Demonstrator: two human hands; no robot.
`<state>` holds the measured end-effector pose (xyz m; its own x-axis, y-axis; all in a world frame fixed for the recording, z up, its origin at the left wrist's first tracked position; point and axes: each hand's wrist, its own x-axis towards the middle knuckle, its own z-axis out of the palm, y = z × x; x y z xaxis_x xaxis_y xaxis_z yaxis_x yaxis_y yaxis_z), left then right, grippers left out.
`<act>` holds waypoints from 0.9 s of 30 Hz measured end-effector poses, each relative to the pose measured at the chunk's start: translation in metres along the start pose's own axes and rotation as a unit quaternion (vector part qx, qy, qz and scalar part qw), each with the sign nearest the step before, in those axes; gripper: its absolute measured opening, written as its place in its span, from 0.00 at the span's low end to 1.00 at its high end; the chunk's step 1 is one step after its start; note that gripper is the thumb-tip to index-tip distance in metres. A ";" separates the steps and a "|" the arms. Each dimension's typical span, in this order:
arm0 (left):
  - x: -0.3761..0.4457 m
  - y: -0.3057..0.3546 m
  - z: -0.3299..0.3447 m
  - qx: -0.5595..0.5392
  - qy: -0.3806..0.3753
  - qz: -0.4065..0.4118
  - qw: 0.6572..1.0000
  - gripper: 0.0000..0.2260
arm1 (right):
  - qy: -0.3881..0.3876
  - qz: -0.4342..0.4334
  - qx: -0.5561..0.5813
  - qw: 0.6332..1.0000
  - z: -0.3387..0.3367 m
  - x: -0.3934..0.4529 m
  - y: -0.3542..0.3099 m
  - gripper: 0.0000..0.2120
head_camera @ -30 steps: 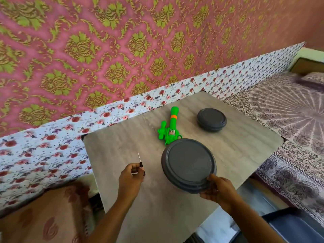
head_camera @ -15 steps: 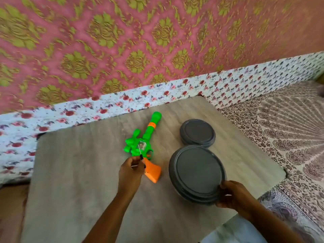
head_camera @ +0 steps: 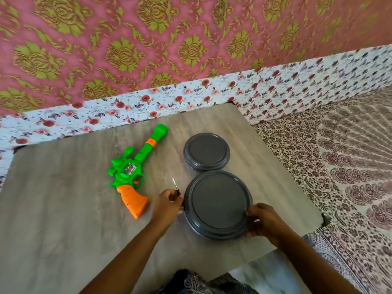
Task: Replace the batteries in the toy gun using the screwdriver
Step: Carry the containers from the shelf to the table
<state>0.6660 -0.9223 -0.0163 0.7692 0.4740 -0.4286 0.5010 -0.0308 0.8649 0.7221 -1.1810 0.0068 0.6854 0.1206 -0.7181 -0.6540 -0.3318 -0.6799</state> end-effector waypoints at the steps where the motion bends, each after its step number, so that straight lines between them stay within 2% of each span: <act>1: 0.002 0.000 0.002 -0.018 -0.001 -0.013 1.000 0.05 | 0.000 0.002 0.005 1.000 -0.001 0.003 -0.004 0.08; 6: 0.015 0.014 0.021 -0.078 -0.046 -0.046 0.995 0.04 | 0.013 0.007 0.031 0.999 -0.013 0.029 -0.033 0.11; 12: 0.028 0.030 0.038 -0.068 -0.054 -0.031 0.996 0.07 | 0.024 0.003 0.095 0.995 -0.017 0.058 -0.067 0.14; 14: 0.030 0.029 0.034 -0.054 -0.042 -0.029 0.997 0.06 | 0.024 0.009 0.083 0.996 -0.016 0.062 -0.073 0.15; 16: 0.027 0.029 0.022 -0.063 -0.024 -0.037 0.997 0.05 | 0.049 0.010 0.018 0.999 -0.013 0.061 -0.077 0.17; 18: 0.022 0.027 0.006 -0.094 -0.007 -0.031 0.995 0.06 | 0.150 -0.061 -0.140 0.977 -0.009 0.057 -0.078 0.21; 20: 0.018 0.023 -0.013 -0.095 0.022 -0.003 0.995 0.06 | 0.252 -0.233 -0.256 0.904 0.001 0.046 -0.079 0.19; 21: 0.016 0.022 -0.022 -0.089 0.041 0.007 0.995 0.07 | 0.264 -0.317 -0.265 0.871 0.010 0.038 -0.081 0.15; 23: 0.013 0.015 -0.041 -0.092 0.085 0.016 0.992 0.08 | 0.194 -0.417 -0.241 0.855 0.039 0.025 -0.088 0.09; 27: 0.012 0.005 -0.071 -0.087 0.131 0.039 0.987 0.05 | -0.027 -0.450 -0.255 0.855 0.116 0.028 -0.085 0.02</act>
<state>0.6491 -0.8540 0.0012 0.6629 0.6875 -0.2964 0.3504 0.0649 0.9343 0.7599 -1.0407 0.0267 0.8130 0.5804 0.0472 0.3651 -0.4449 -0.8178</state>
